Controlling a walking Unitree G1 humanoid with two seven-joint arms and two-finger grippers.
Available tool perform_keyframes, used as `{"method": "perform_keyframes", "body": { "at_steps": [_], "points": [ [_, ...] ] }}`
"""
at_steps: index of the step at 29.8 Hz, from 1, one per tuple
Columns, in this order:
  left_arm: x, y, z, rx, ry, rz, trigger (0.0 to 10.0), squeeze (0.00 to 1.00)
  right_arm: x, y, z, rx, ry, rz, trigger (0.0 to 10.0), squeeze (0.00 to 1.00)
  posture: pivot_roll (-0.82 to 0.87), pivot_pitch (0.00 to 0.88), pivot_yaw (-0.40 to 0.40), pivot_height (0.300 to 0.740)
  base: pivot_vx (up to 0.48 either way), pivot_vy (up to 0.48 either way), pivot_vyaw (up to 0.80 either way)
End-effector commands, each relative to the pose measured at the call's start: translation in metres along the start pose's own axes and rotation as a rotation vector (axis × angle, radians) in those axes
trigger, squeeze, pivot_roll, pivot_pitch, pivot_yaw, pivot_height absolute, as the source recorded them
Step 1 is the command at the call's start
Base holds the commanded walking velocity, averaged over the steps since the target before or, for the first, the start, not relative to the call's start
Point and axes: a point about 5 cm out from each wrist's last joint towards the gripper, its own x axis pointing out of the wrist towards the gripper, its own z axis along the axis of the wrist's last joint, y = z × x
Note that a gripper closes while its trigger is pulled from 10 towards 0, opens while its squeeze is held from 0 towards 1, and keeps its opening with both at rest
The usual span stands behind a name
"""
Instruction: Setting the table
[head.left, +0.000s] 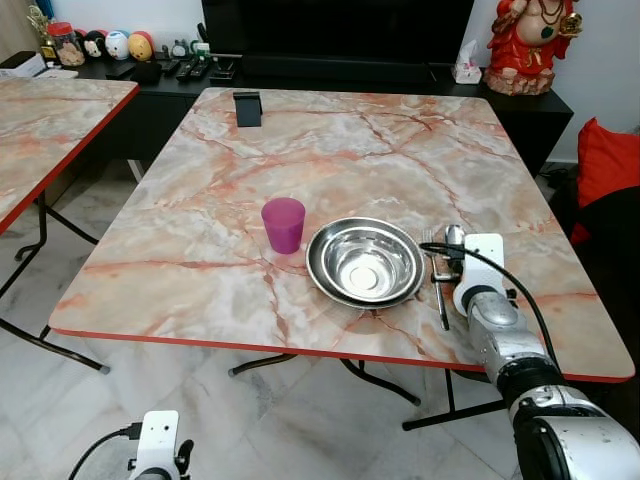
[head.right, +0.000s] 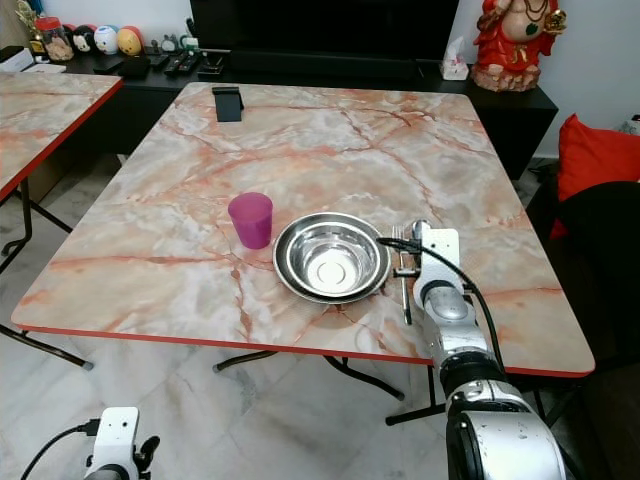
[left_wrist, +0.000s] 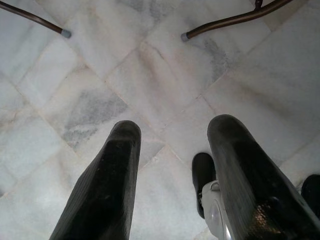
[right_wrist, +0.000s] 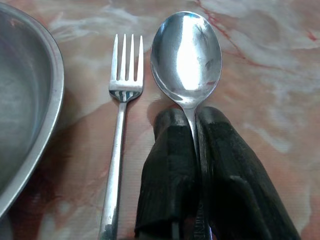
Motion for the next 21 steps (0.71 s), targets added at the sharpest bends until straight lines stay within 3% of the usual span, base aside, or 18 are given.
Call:
{"method": "perform_keyframes", "body": {
  "at_steps": [1,21],
  "points": [
    [-0.0005,0.0033,-0.0024,-0.004,0.014,0.007,10.0,0.00,0.0015,-0.0004,0.0054,0.014,-0.013,-0.012,10.0,0.00,0.00,0.003,-0.007,0.740,0.000,0.000,0.00],
    [-0.0002,0.0024,-0.0013,0.002,0.011,0.002,10.0,0.00,0.0013,0.0000,0.0015,0.023,-0.005,-0.011,10.0,0.00,0.00,0.002,-0.005,0.740,0.000,0.000,0.00]
  ]
}}
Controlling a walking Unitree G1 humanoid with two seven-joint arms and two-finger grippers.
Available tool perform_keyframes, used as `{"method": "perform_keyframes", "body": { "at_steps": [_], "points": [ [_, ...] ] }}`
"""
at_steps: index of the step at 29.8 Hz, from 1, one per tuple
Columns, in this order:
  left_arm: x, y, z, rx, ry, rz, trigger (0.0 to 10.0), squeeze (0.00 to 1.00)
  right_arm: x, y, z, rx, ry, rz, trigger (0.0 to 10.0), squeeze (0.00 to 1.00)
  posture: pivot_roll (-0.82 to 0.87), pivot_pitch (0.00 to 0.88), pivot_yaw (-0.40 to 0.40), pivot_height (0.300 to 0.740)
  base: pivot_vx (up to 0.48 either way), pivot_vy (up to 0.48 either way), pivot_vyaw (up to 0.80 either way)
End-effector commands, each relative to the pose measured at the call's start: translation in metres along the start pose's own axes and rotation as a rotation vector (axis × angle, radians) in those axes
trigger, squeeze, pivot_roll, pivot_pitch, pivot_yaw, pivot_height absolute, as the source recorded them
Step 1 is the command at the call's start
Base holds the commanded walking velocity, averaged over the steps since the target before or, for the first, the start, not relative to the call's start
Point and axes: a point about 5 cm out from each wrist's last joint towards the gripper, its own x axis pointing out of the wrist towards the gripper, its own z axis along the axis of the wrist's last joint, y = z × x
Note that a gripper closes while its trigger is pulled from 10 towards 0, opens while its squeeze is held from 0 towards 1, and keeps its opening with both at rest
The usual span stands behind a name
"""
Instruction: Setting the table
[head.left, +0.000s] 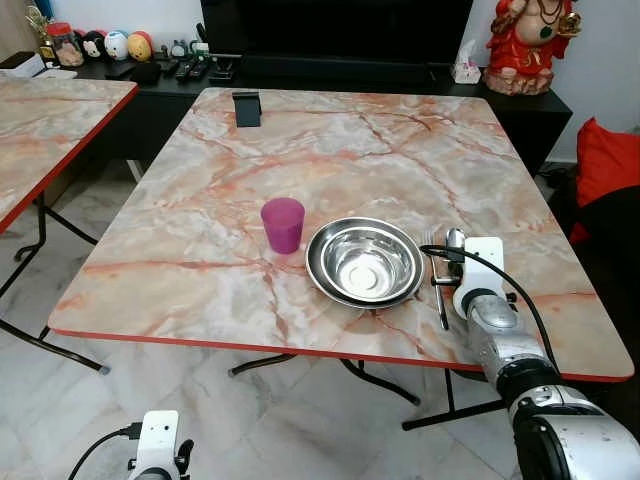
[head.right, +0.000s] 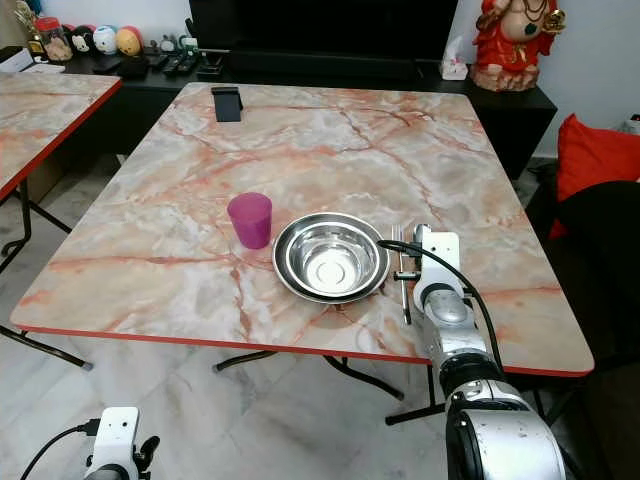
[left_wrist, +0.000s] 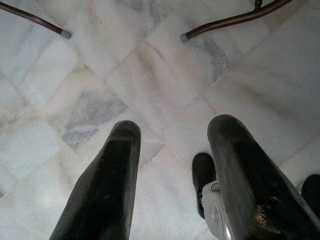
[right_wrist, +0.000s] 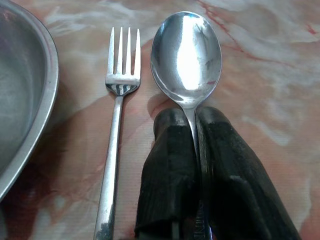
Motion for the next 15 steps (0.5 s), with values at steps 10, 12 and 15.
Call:
{"method": "perform_keyframes", "body": {
  "at_steps": [10,12,15],
  "points": [
    [-0.0002,0.0023,-0.0015,0.000,0.012,0.002,10.0,0.00,0.0013,0.0001,0.0050,0.019,-0.011,-0.007,10.0,0.00,0.00,0.002,-0.005,0.740,0.000,0.000,0.00],
    [-0.0002,0.0023,-0.0015,0.000,0.012,0.002,10.0,0.00,0.0013,0.0001,0.0050,0.019,-0.011,-0.007,10.0,0.00,0.00,0.002,-0.005,0.740,0.000,0.000,0.00],
    [-0.0002,0.0023,-0.0015,0.000,0.012,0.002,10.0,0.00,0.0013,0.0001,0.0050,0.019,-0.011,-0.007,10.0,0.00,0.00,0.002,-0.005,0.740,0.000,0.000,0.00]
  ]
}}
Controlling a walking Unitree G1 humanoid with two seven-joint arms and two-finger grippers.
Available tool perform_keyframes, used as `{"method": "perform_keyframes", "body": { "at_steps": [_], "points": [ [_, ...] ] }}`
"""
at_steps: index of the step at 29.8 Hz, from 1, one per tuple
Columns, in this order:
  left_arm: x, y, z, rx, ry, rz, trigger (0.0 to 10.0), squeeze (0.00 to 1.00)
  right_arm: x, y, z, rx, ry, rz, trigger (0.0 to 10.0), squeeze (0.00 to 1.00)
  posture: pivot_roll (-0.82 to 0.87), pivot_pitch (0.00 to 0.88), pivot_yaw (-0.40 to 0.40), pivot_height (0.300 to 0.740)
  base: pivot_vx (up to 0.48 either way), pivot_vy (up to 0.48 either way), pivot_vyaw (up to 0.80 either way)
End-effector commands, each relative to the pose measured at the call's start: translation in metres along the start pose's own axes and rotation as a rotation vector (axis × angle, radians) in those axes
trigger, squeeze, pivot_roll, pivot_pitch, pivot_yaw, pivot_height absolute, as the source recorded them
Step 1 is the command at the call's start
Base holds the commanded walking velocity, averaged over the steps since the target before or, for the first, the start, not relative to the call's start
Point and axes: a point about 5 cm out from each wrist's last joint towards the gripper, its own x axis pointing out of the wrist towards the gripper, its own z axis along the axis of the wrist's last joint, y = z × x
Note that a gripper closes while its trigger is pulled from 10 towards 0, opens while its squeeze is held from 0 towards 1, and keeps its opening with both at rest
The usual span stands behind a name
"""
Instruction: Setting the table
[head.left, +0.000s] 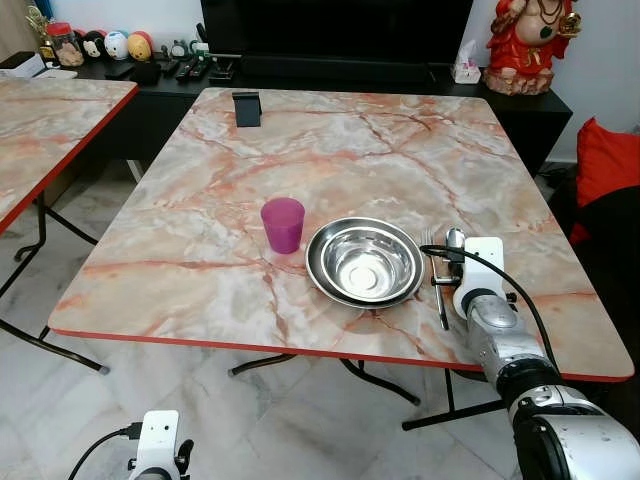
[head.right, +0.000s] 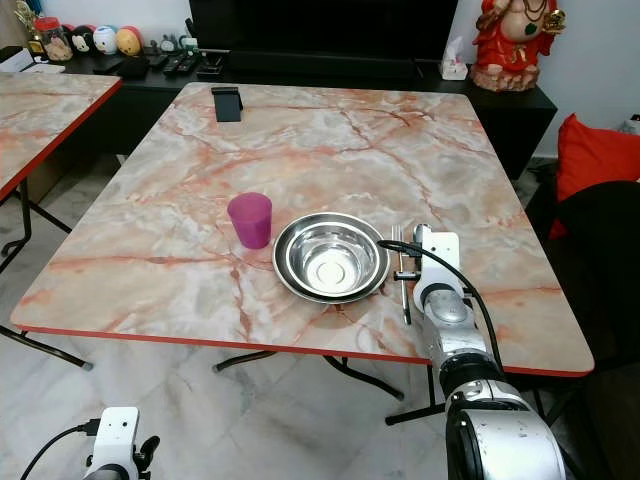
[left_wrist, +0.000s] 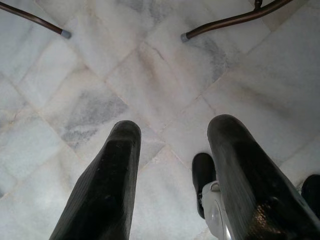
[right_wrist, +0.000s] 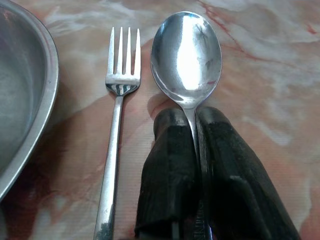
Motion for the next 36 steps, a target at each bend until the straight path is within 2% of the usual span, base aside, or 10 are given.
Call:
{"method": "perform_keyframes", "body": {
  "at_steps": [1,15,16,35,36],
  "points": [
    [-0.0002,0.0023,-0.0015,0.000,0.012,0.002,10.0,0.00,0.0013,0.0001,0.0051,0.019,-0.011,-0.007,10.0,0.00,0.00,0.002,-0.005,0.740,0.000,0.000,0.00],
    [-0.0002,0.0023,-0.0015,0.000,0.012,0.002,10.0,0.00,0.0013,0.0000,0.0050,0.019,-0.011,-0.007,10.0,0.00,0.00,0.002,-0.005,0.740,0.000,0.000,0.00],
    [-0.0001,0.0022,-0.0012,0.001,0.011,0.002,10.0,0.00,0.0011,0.0006,0.0036,0.020,-0.007,-0.004,10.0,0.17,0.00,0.014,-0.002,0.740,0.000,0.000,0.00],
    [0.0000,0.0016,-0.0009,0.002,0.010,0.001,10.0,0.00,0.0007,0.0020,0.0013,0.023,0.000,0.001,10.0,0.18,0.00,0.013,-0.003,0.740,0.000,0.000,0.00],
    [0.0000,0.0017,-0.0009,0.002,0.010,0.002,10.0,0.00,0.0007,0.0021,0.0014,0.023,0.000,0.002,10.0,0.28,0.01,0.014,-0.003,0.740,0.000,0.000,0.00]
  ]
}}
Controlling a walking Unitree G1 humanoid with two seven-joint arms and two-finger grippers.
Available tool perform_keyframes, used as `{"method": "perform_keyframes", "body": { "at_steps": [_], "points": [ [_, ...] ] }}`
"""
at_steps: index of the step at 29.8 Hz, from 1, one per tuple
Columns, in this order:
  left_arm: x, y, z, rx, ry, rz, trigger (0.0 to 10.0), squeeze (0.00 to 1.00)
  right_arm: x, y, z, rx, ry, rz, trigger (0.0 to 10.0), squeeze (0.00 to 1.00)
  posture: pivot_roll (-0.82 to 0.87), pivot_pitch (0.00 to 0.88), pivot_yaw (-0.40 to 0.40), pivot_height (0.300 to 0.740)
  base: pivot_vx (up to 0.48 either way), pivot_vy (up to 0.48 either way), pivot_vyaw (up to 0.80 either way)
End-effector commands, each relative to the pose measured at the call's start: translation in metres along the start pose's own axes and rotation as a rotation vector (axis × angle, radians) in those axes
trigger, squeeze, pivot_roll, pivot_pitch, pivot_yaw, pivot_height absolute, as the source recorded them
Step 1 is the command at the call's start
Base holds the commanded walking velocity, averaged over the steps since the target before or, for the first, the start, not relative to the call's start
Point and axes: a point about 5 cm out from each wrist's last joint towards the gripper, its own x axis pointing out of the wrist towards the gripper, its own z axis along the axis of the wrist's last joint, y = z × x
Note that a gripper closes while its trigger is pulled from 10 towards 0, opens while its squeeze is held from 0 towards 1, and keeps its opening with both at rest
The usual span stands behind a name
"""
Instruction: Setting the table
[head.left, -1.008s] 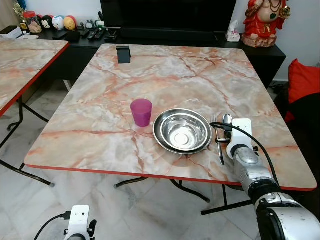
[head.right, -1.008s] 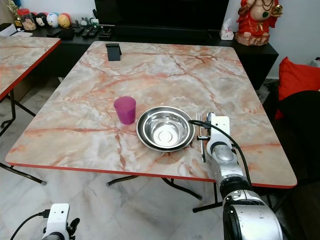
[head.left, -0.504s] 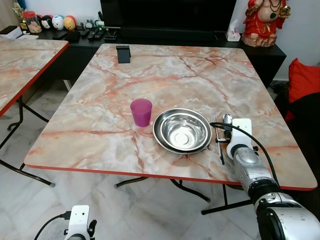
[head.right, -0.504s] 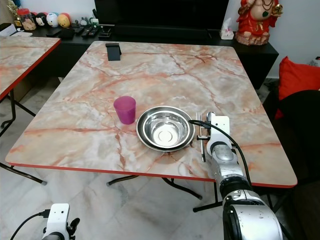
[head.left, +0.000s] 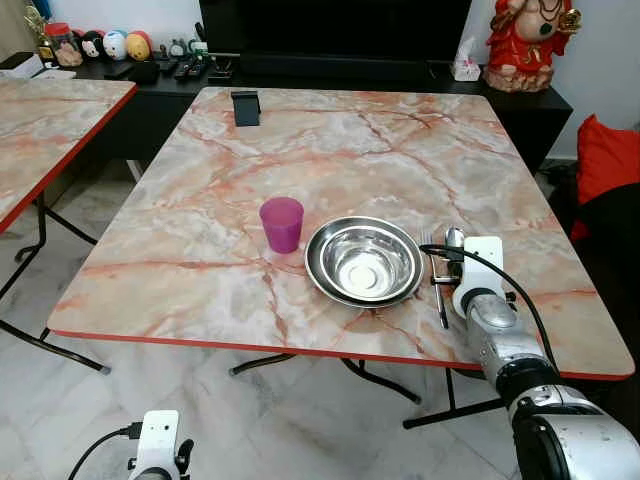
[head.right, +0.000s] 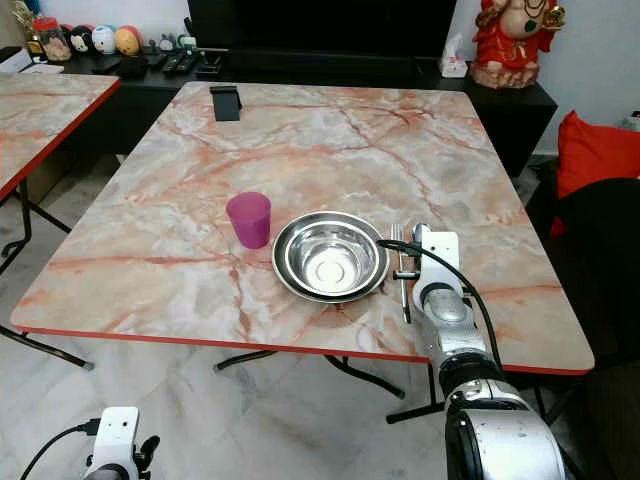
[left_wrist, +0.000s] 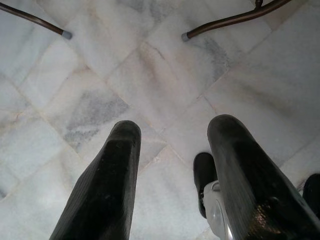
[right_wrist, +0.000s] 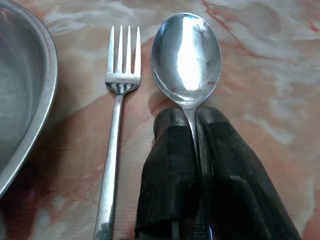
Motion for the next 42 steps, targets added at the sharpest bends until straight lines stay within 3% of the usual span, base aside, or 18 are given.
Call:
{"method": "perform_keyframes", "body": {
  "at_steps": [1,18,19,30,34,35,36,42],
  "points": [
    [0.0000,0.0018,-0.0011,0.000,0.012,0.003,10.0,0.00,0.0007,0.0013,0.0006,0.021,0.004,-0.001,10.0,0.39,0.01,0.014,-0.003,0.740,0.000,0.000,0.00],
    [0.0001,0.0017,-0.0009,0.001,0.013,0.001,10.0,0.00,0.0007,0.0016,0.0008,0.022,0.003,-0.003,10.0,0.41,0.00,0.011,-0.001,0.740,0.000,0.000,0.00],
    [0.0001,0.0021,-0.0010,0.001,0.013,0.002,10.0,0.00,0.0007,0.0018,0.0007,0.022,0.003,-0.002,10.0,0.61,0.01,0.011,-0.001,0.740,0.000,0.000,0.00],
    [0.0000,0.0024,-0.0015,0.001,0.016,0.003,10.0,0.00,0.0007,0.0027,0.0010,0.022,0.003,0.001,10.0,0.60,0.01,0.010,-0.002,0.740,0.000,0.000,0.00],
    [0.0001,0.0015,-0.0013,0.002,0.016,0.000,10.0,0.00,0.0008,0.0027,0.0014,0.019,0.002,-0.003,10.0,0.51,0.01,0.009,-0.002,0.740,0.000,0.000,0.00],
    [0.0002,0.0013,-0.0012,0.002,0.016,-0.001,10.0,0.00,0.0008,0.0026,0.0015,0.018,0.001,-0.004,10.0,0.41,0.01,0.009,-0.002,0.740,0.000,0.000,0.00],
    [0.0002,0.0012,-0.0012,0.002,0.016,-0.001,10.0,0.00,0.0009,0.0026,0.0017,0.018,0.000,-0.004,10.0,0.00,0.01,0.009,-0.002,0.740,0.000,0.000,0.00],
    [0.0003,0.0008,-0.0010,0.004,0.017,-0.003,10.0,0.00,0.0007,0.0034,0.0086,0.028,-0.059,-0.007,10.0,0.00,0.01,0.006,-0.001,0.740,0.000,0.000,0.00]
  ]
}}
